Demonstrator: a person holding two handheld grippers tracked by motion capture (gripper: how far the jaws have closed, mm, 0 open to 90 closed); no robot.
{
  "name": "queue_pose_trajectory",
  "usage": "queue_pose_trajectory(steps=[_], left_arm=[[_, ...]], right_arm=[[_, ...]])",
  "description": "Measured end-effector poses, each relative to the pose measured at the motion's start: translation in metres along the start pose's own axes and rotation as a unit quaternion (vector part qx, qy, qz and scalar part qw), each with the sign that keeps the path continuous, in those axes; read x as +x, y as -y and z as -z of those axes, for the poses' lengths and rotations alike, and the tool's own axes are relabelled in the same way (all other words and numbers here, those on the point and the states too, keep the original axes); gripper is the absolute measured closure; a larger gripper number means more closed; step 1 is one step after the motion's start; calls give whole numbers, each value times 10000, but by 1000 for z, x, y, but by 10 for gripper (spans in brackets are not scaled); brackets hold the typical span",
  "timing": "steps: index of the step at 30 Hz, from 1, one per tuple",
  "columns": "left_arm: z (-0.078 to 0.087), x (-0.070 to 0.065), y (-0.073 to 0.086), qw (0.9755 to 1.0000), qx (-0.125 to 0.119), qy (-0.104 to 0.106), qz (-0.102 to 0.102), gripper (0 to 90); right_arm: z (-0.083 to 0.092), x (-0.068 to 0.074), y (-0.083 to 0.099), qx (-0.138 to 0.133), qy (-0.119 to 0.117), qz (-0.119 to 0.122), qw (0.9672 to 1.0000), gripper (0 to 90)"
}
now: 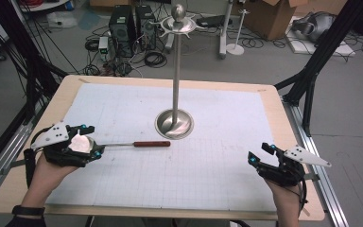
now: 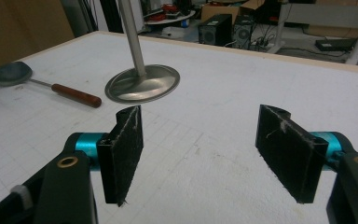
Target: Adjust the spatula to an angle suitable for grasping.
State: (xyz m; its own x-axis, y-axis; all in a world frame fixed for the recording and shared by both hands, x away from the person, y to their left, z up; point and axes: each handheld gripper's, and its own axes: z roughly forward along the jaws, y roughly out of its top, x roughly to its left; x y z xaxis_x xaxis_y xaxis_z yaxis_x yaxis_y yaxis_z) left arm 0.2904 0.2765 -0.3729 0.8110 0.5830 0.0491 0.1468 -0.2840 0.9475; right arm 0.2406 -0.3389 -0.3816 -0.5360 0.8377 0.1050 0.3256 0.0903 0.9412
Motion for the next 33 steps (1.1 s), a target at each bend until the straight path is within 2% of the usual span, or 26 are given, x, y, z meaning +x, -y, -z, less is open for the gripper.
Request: queue_pose_trajectory(steps=[3,10,15,17,23,25,33], left_arm=[[-6,1,2,9999,137,45,3,240],[-20,3,8,9993,361,65,24,256],[-31,5,6,9983,575,117,-50,262],[-35,6,5,9976,661,165,-90,298],[-47,8,7,9951,942,239,-182,352],[-54,8,10,9923,1192,215,-246,366],[-66,11,16,9874,1541,152,-318,454]], right_arm=[[0,0,0,-3,-17,-11,10000,312],[2,-3,2,-14,2,-67,10000,312],[2,-4,2,-23,11,-72,10000,311],[2,-3,2,-12,11,-79,10000,311],[1,-3,2,-24,7,-76,10000,310],[2,-4,2,-22,-2,-67,10000,310],[0,-3,2,-3,-12,-78,10000,310]])
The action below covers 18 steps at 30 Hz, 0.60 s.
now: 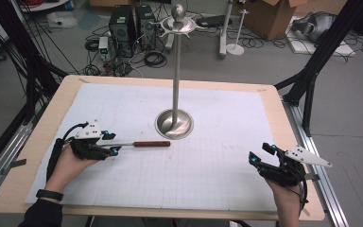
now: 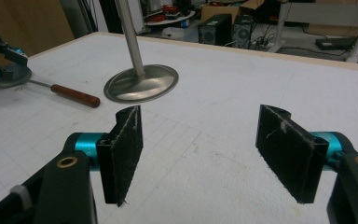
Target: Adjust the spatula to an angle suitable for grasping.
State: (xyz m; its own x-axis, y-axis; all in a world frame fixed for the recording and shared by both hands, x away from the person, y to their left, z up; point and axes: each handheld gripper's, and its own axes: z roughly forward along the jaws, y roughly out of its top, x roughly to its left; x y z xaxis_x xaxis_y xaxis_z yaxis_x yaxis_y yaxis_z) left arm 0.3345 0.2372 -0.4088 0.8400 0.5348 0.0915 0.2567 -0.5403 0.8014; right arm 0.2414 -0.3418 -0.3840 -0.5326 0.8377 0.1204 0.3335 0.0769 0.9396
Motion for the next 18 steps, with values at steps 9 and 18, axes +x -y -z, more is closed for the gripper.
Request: queue_pose_trajectory(steps=[9,18], left_arm=[[-9,5,4,9994,339,-40,82,557],[-23,6,-1,9965,827,-121,29,605]], right_arm=[[0,-1,0,6,-5,-11,10000,310],[1,-1,0,-16,2,-36,10000,310]])
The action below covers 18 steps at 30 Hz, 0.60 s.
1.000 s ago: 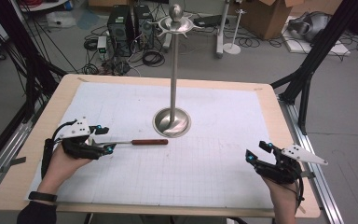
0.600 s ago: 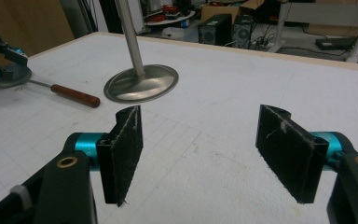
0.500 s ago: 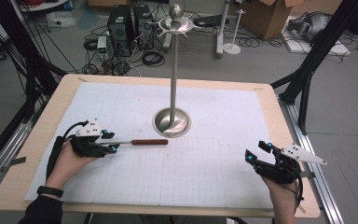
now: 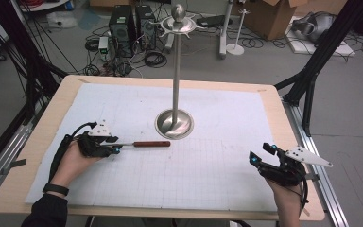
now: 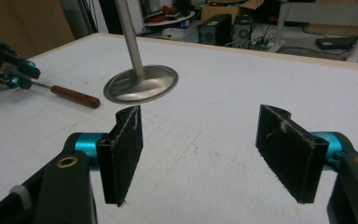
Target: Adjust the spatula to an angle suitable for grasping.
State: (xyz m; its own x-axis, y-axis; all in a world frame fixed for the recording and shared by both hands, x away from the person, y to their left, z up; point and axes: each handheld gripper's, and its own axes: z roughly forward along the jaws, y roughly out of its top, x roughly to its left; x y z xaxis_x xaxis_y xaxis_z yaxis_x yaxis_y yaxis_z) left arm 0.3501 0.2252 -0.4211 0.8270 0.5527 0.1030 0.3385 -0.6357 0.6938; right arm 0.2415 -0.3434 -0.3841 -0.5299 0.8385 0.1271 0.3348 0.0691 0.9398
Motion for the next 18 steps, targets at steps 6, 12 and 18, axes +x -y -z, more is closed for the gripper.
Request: queue_pose_trajectory(steps=[6,12,18], left_arm=[[-8,-1,0,9997,228,-107,12,661],[-12,0,0,9992,356,-168,-33,681],[-13,2,-1,9992,396,-80,-29,680]], right_arm=[[1,-2,0,-8,-4,9,10000,310],[3,-3,0,-34,-9,1,10000,309],[2,-3,0,-17,-13,-17,10000,309]])
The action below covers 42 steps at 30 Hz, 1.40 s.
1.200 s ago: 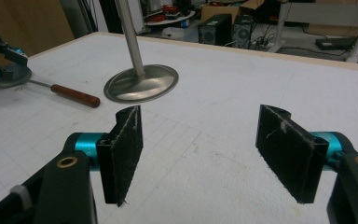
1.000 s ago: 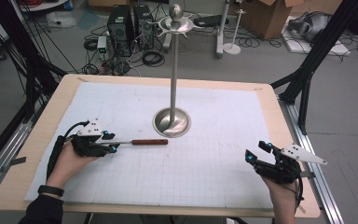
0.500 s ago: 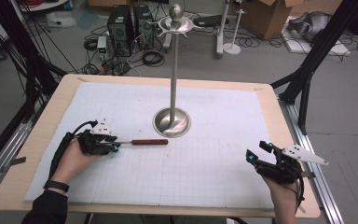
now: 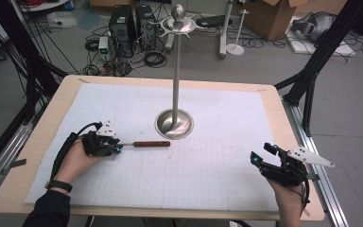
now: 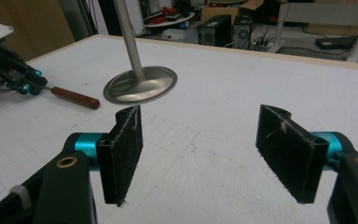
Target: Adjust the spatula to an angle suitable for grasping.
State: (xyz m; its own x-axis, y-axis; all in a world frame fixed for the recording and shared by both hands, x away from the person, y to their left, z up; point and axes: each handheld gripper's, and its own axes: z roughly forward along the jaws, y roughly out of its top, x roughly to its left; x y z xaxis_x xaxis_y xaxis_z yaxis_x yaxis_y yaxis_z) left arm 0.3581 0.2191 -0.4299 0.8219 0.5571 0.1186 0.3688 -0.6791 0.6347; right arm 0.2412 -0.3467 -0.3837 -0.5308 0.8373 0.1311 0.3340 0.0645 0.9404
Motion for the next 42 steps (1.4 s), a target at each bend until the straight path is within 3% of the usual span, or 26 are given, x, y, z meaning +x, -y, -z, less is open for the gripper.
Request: queue_pose_trajectory(steps=[5,8,13,16,18,23,27,28,29,30,34,42], left_arm=[[0,1,-1,9998,64,46,-160,699],[0,-3,-7,9985,230,91,-487,766],[0,-5,-7,9980,272,73,-571,803],[3,-9,-7,9969,231,137,-745,829],[5,-10,-7,9977,237,185,-610,841],[7,-13,-2,9976,129,234,-633,841],[16,-16,0,9978,-163,325,-548,842],[23,-18,1,9974,-394,374,-466,842],[23,-18,1,9974,-394,374,-466,842],[29,-22,1,9967,-603,353,-408,842],[38,-27,2,9952,-840,358,-341,842],[57,-38,4,9887,-1443,320,-261,842]], right_arm=[[-1,1,0,25,-15,-3,10000,309],[-2,1,0,49,-33,17,10000,309],[0,0,0,6,-4,-1,10000,309],[1,-1,0,-16,11,8,10000,309],[1,-2,0,-43,34,18,10000,309],[3,-2,1,-61,69,-6,10000,309],[5,-3,0,-109,92,-32,9999,309],[6,-3,0,-145,87,-60,9998,309],[6,-3,0,-131,94,-93,9998,309],[6,-4,0,-148,82,-71,9998,309],[6,-4,1,-125,84,-76,9999,309],[8,-3,0,-207,89,-107,9997,309]])
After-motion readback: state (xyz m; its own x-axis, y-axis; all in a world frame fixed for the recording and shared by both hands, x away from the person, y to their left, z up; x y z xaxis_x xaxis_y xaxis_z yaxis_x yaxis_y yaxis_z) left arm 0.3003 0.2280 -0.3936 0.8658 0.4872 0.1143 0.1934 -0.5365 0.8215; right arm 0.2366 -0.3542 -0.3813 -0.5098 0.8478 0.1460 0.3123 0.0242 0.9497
